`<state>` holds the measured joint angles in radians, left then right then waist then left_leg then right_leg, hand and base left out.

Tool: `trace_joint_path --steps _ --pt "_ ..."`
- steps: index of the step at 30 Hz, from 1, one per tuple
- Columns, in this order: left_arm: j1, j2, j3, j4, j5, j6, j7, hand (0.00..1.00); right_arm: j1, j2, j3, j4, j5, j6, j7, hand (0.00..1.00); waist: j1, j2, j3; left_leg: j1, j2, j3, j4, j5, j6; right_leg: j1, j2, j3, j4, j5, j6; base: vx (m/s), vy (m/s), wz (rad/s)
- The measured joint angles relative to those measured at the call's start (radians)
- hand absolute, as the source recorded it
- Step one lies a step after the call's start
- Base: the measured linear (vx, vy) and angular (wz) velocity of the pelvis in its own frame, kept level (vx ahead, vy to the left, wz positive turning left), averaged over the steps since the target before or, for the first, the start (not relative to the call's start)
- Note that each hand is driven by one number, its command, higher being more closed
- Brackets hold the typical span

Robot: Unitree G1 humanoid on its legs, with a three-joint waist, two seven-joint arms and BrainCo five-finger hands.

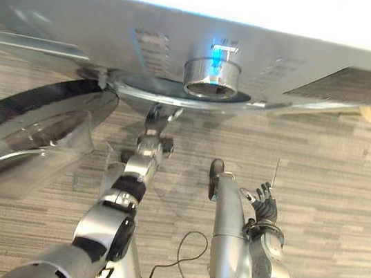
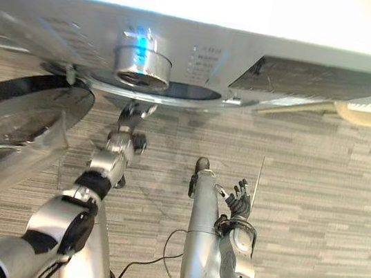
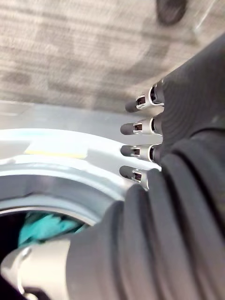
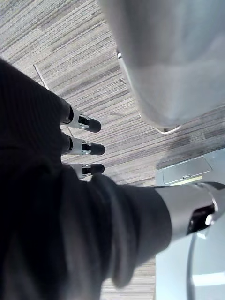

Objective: Pick up the laundry basket with both hands and put the clothes into the washing machine.

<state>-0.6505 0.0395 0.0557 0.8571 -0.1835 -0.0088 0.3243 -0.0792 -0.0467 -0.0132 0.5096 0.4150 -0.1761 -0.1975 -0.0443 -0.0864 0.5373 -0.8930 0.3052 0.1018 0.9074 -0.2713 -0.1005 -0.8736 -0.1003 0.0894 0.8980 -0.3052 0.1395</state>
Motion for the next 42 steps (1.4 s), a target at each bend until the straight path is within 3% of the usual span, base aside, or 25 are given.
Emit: trace_joint_path --steps 2,4,8,12,15,19,23,25,28,32,36,39,42 --pt "0.078 0.004 0.033 0.0 0.0 0.0 -0.006 0.0 0.003 0.0 0.014 0.032 -0.006 0.009 0.002 0.0 0.006 0.003 -0.015 0.072 -0.011 0.015 -0.076 0.029 -0.003 0.064 -0.007 -0.007 -0.059 0.017 -0.009 0.09 -0.092 0.11" --pt "0.141 0.003 0.05 0.0 0.003 0.0 -0.017 0.0 0.012 0.003 0.032 0.07 -0.02 0.013 0.004 0.0 0.01 0.017 -0.068 0.133 -0.011 0.033 -0.153 0.056 -0.006 0.122 -0.006 -0.013 -0.142 0.051 -0.013 0.08 -0.023 -0.04" --pt "0.143 -0.003 0.051 -0.01 0.002 -0.019 -0.019 0.0 0.036 0.007 0.044 0.101 -0.032 0.026 0.005 0.0 0.007 0.029 -0.123 0.233 -0.013 0.058 -0.26 0.094 -0.006 0.226 -0.006 -0.02 -0.27 0.105 -0.014 0.09 0.029 -0.06" --pt "0.188 -0.019 -0.063 -0.069 0.0 -0.081 -0.025 0.0 0.068 0.02 0.042 0.174 -0.033 0.028 0.009 0.0 0.007 0.03 -0.178 0.339 -0.036 0.077 -0.399 0.148 -0.008 0.326 -0.023 -0.035 -0.387 0.148 -0.015 0.1 0.002 0.08" --pt "0.278 -0.048 -0.159 -0.071 0.052 -0.095 -0.084 0.0 0.084 0.028 0.027 0.261 -0.043 0.035 0.036 0.0 0.009 0.038 -0.227 0.437 -0.057 0.091 -0.499 0.181 -0.013 0.415 -0.039 -0.049 -0.461 0.163 -0.017 0.1 0.005 0.1" --pt "0.46 -0.082 -0.2 0.044 0.211 -0.093 -0.181 0.0 0.137 0.039 -0.117 0.362 -0.077 0.057 0.09 0.0 0.007 0.067 -0.344 0.607 -0.091 0.096 -0.67 0.238 -0.028 0.567 -0.064 -0.089 -0.564 0.164 -0.016 0.15 -0.001 0.19" --pt "0.571 -0.079 -0.079 0.15 0.286 -0.082 -0.217 0.0 0.16 0.029 -0.226 0.462 -0.112 0.077 0.121 0.0 0.008 0.099 -0.413 0.727 -0.108 0.096 -0.819 0.291 -0.04 0.673 -0.062 -0.119 -0.658 0.181 -0.018 0.12 -0.013 0.13" --pt "0.634 -0.068 0.084 0.201 0.291 -0.071 -0.218 0.0 0.175 0.03 -0.313 0.52 -0.105 0.1 0.143 0.0 0.011 0.114 -0.431 0.802 -0.11 0.1 -0.89 0.313 -0.046 0.74 -0.056 -0.13 -0.703 0.187 -0.018 0.1 -0.007 0.04" --pt "0.68 -0.042 0.216 0.23 0.264 -0.049 -0.234 0.0 0.196 0.028 -0.381 0.55 -0.112 0.118 0.171 0.0 0.018 0.117 -0.473 0.867 -0.113 0.107 -0.936 0.317 -0.047 0.803 -0.048 -0.136 -0.748 0.192 -0.015 0.08 -0.007 0.0" --pt "0.712 -0.016 0.257 0.239 0.263 -0.039 -0.241 0.0 0.194 0.022 -0.443 0.604 -0.151 0.136 0.194 0.0 0.032 0.099 -0.505 0.92 -0.116 0.105 -0.964 0.316 -0.048 0.869 -0.046 -0.146 -0.801 0.201 -0.014 0.07 0.014 0.03" --pt "0.713 -0.015 0.249 0.241 0.227 -0.04 -0.257 0.0 0.172 0.016 -0.41 0.634 -0.195 0.143 0.201 0.0 0.038 0.083 -0.506 0.936 -0.115 0.066 -0.959 0.317 -0.048 0.932 -0.041 -0.181 -0.852 0.216 -0.017 0.02 -0.009 0.24" --pt "0.698 -0.014 0.189 0.227 0.19 -0.047 -0.255 0.0 0.146 -0.005 -0.302 0.636 -0.212 0.141 0.199 0.0 0.038 0.087 -0.501 0.886 -0.116 0.006 -0.921 0.317 -0.048 0.94 -0.039 -0.232 -0.854 0.217 -0.019 -0.05 -0.022 0.58" --pt "0.657 -0.043 0.121 0.162 0.172 -0.061 -0.246 0.0 0.091 -0.022 -0.215 0.635 -0.221 0.141 0.191 0.0 0.045 0.118 -0.471 0.715 -0.106 -0.086 -0.779 0.335 -0.046 0.89 -0.022 -0.332 -0.786 0.211 -0.035 -0.15 -0.028 0.9"
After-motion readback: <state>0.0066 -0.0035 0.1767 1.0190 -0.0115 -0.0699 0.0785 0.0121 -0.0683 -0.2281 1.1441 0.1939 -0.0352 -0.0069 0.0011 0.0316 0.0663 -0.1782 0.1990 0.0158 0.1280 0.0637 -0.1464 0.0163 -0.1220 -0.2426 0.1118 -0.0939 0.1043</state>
